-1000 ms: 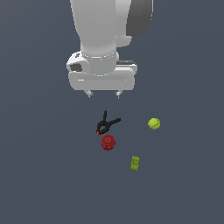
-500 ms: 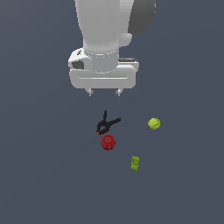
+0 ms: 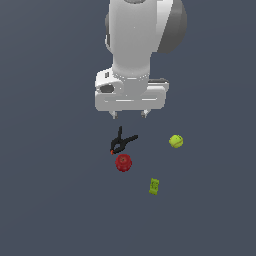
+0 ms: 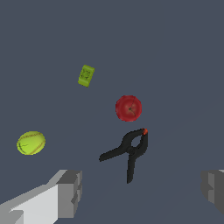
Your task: Pick up a designated object from a clutter of objects.
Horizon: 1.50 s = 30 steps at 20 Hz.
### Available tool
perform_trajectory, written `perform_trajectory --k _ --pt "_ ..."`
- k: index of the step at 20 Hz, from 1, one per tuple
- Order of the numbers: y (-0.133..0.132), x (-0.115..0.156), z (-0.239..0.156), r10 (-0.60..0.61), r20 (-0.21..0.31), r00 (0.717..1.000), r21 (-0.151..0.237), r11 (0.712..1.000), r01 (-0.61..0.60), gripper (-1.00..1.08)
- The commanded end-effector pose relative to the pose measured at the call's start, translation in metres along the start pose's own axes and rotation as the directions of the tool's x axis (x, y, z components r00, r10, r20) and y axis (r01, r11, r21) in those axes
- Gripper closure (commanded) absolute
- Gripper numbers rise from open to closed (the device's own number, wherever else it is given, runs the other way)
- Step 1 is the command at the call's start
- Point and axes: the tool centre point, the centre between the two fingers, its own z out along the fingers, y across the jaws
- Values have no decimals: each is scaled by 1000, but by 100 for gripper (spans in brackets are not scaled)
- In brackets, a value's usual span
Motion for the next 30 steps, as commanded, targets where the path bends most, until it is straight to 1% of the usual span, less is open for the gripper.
perform_trajectory --k 1,5,8,13,18,21,24,27,30 --pt "-17 4 15 -45 0 999 -7 999 45 -92" --pt "-55 9 48 -140 -1 990 -20 990 140 -92" --pt "-91 9 77 -230 -3 973 -26 973 229 -92" --pt "-156 -2 129 -383 -7 924 -28 924 382 -92" --pt "-205 -19 167 -495 -13 869 -19 869 495 -92" --pt "-226 -29 183 -541 -17 841 -13 841 541 -92" --pt "-241 -38 194 -574 -20 819 -8 819 574 -92" --pt "-250 -43 200 -592 -22 805 -4 806 592 -92" --pt "-253 -45 203 -599 -23 801 -3 801 599 -92"
